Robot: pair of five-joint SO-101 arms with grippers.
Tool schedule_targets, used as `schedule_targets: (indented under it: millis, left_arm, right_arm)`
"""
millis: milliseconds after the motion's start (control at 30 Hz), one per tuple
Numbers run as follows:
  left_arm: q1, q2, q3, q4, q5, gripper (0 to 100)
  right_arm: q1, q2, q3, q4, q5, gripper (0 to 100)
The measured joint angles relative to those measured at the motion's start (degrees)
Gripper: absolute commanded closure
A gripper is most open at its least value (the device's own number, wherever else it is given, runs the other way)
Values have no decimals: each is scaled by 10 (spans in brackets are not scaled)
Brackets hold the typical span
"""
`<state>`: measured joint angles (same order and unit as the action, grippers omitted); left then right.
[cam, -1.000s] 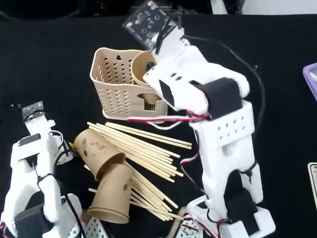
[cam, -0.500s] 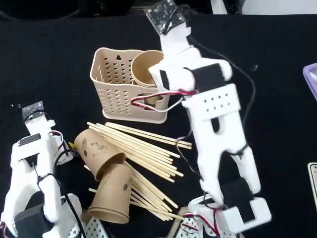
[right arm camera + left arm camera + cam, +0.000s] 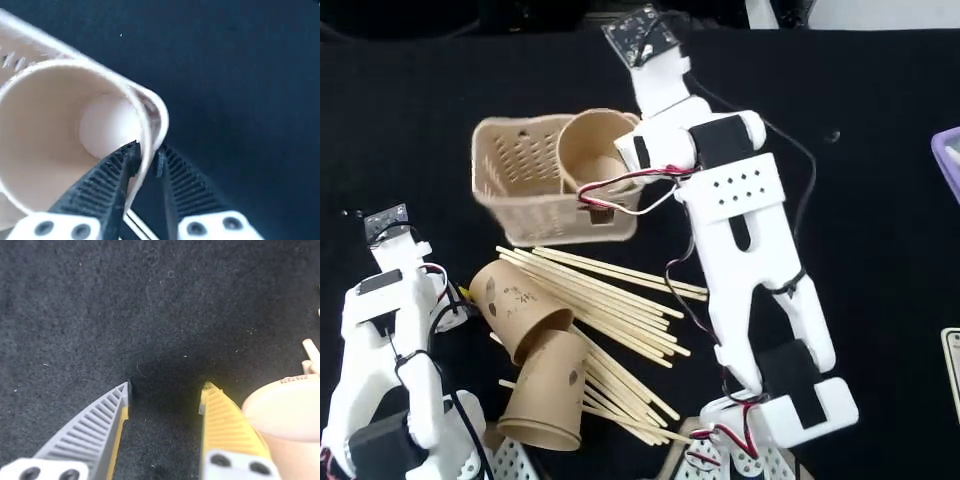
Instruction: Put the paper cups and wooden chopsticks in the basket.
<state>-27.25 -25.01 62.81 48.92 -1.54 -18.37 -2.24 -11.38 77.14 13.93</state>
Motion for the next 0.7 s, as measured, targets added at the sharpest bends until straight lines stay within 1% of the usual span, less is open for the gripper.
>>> schedule_targets:
  millis: [167, 467, 533, 700]
  left_arm:
    - [0, 0, 0, 0, 0, 766]
    - [0, 0, 0, 0, 0, 766]
    - [0, 0, 0, 0, 0, 766]
    - [0, 0, 0, 0, 0, 766]
  right_arm:
    - [0, 2, -1, -14, 33, 988]
    - [3, 33, -13, -23, 36, 986]
    - [3, 47, -23, -23, 27, 987]
    - [3, 52, -33, -5, -36, 988]
